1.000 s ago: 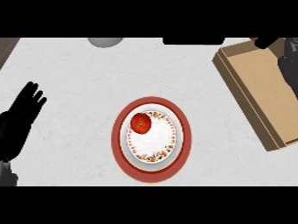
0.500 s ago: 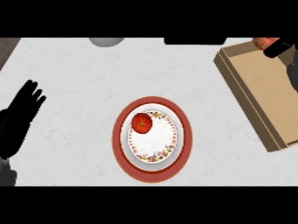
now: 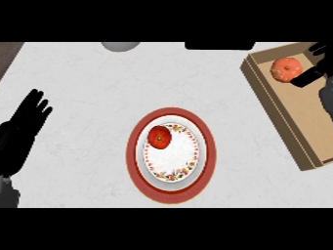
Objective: Pick the squash from the plate and place it in the cardboard box
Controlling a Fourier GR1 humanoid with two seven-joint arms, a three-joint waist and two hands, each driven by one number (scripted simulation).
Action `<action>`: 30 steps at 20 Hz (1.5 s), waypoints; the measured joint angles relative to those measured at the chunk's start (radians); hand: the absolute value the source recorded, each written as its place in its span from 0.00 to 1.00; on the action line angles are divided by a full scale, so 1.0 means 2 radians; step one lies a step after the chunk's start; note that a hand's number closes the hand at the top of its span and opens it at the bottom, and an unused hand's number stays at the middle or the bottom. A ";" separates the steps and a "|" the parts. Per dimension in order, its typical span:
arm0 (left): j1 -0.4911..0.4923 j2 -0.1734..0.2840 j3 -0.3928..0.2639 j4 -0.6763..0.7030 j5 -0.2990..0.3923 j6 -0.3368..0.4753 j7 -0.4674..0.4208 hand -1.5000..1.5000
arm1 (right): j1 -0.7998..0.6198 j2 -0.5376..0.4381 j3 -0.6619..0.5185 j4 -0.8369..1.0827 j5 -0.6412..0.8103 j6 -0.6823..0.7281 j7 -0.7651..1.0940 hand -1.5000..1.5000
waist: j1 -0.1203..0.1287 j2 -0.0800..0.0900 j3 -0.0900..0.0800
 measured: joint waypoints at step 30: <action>0.027 -0.015 0.012 -0.031 -0.011 -0.004 0.011 0.50 | 0.227 -0.026 -0.238 -0.262 -0.304 -0.053 -0.178 0.00 | -0.014 -0.005 0.000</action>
